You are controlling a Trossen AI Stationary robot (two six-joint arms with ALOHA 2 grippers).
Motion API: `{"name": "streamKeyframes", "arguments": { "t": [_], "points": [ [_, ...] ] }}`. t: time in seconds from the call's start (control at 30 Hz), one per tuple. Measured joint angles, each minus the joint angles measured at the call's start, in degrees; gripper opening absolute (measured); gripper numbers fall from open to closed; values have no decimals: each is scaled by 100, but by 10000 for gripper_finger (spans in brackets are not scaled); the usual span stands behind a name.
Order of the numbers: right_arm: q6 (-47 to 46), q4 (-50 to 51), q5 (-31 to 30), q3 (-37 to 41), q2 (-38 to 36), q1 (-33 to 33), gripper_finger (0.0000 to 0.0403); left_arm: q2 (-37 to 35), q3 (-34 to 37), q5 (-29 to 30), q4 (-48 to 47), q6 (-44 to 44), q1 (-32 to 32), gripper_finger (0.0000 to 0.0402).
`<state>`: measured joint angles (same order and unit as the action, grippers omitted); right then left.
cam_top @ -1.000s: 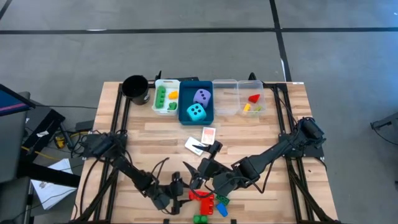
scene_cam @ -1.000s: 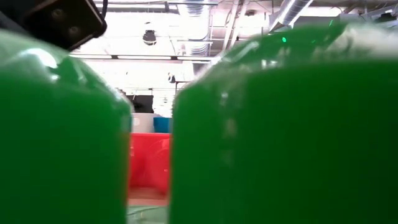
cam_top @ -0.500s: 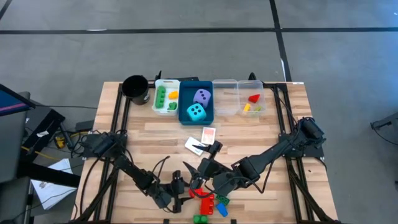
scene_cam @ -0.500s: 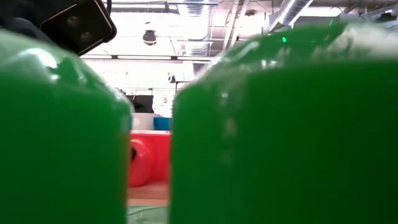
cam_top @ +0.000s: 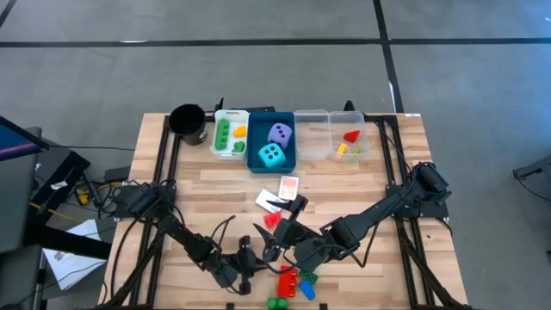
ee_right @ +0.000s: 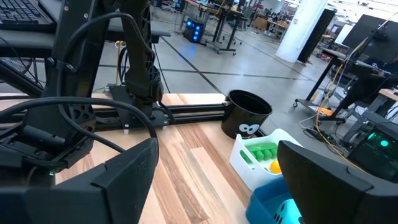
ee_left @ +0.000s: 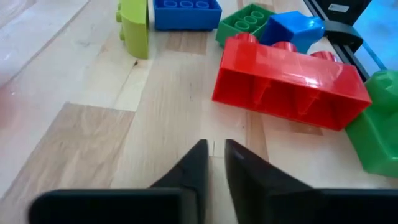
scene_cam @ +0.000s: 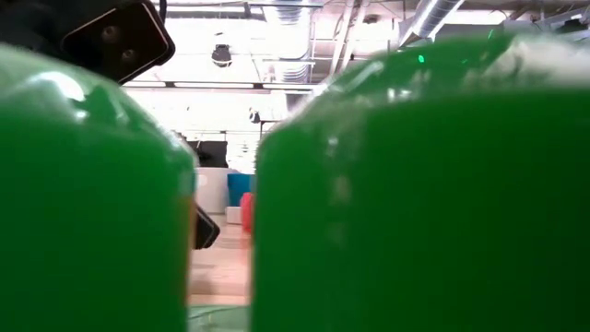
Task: Pick & Place Toys
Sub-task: Put the large red game piece into the white bin
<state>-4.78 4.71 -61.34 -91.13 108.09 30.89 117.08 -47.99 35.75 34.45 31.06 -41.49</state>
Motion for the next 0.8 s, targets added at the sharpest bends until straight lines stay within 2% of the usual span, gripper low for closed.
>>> {"name": "streamKeyframes", "arguments": {
  "t": [0.07,0.13,0.3,0.53,0.8],
  "points": [
    [-39,0,0,0,0,-17,327,0,0,7,-3,-17,2,14],
    [-66,10,0,0,0,-26,327,0,0,11,0,-77,16,5],
    [-131,111,0,0,0,-28,327,0,-1,33,-327,-416,54,26],
    [-131,109,0,0,-2,-28,327,-35,-26,-1,-710,-523,229,86],
    [-146,146,1,0,-2,-28,327,-35,-26,96,-1087,-499,290,189]
  ]
}}
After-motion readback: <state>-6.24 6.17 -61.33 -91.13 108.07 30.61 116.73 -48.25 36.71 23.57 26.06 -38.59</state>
